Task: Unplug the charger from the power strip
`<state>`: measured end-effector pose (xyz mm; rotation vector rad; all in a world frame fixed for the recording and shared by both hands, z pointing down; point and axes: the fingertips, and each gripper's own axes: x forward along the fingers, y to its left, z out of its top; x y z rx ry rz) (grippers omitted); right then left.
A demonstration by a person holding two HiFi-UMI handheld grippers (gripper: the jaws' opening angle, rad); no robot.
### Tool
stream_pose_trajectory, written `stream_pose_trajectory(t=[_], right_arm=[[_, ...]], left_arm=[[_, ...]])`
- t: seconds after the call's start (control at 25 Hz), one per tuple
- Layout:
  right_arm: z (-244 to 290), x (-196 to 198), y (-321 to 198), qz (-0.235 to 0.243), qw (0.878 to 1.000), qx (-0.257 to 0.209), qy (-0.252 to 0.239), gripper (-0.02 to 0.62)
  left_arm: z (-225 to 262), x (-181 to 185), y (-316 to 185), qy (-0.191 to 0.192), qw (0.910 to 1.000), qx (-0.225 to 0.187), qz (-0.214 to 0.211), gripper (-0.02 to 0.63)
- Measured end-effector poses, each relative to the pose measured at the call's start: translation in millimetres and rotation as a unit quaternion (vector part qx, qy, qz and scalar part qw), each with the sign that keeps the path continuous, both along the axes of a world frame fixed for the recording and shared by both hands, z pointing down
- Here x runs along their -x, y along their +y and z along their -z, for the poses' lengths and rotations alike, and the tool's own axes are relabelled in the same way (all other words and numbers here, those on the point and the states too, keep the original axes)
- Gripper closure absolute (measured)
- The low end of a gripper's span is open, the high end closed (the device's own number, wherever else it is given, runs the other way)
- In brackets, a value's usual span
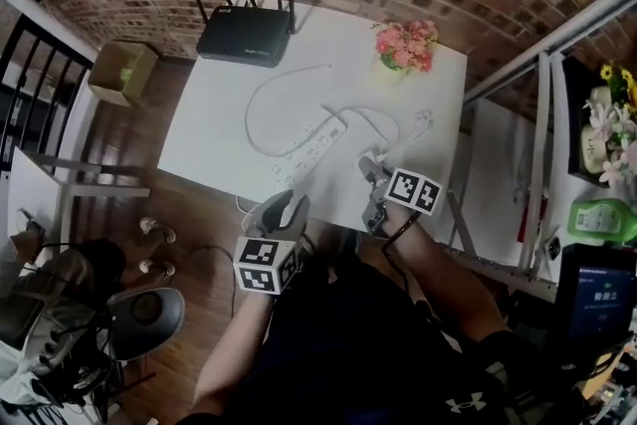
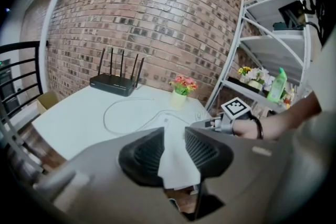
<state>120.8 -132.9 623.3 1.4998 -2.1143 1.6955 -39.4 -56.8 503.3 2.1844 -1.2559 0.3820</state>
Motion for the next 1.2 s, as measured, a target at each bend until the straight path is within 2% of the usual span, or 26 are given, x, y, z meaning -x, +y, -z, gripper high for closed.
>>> stream_pose_trajectory(t=[0.2, 0.6, 0.88, 1.0, 1.2], right_arm=[[-8.2, -1.3, 8.9, -0.014, 1.0, 0.025, -0.009, 0.451], [-24.2, -14.5, 18.8, -0.027, 0.998, 0.057, -0.008, 0.451], [-24.8, -26.4, 16.5, -0.031, 0.998, 0.054, -0.005, 0.451], [-26.9, -26.8, 18.3, -0.023, 0.998, 0.053, 0.014, 0.44], [-27.3, -29.7, 22.4, 0.006, 0.996, 0.058, 0.073, 0.377]], left_arm=[[-8.1, -10.4, 7.7, -0.002, 0.9996, 0.027, -0.014, 0.482], [-12.2, -20.9, 8.7, 0.005, 0.9996, 0.027, -0.009, 0.482], [-13.1, -27.3, 7.8, 0.004, 0.9998, 0.016, -0.008, 0.482], [-15.2, -24.7, 11.8, -0.002, 0.9999, 0.015, -0.007, 0.482], [-12.2, -25.3, 13.4, 0.003, 0.9998, 0.019, -0.006, 0.482]])
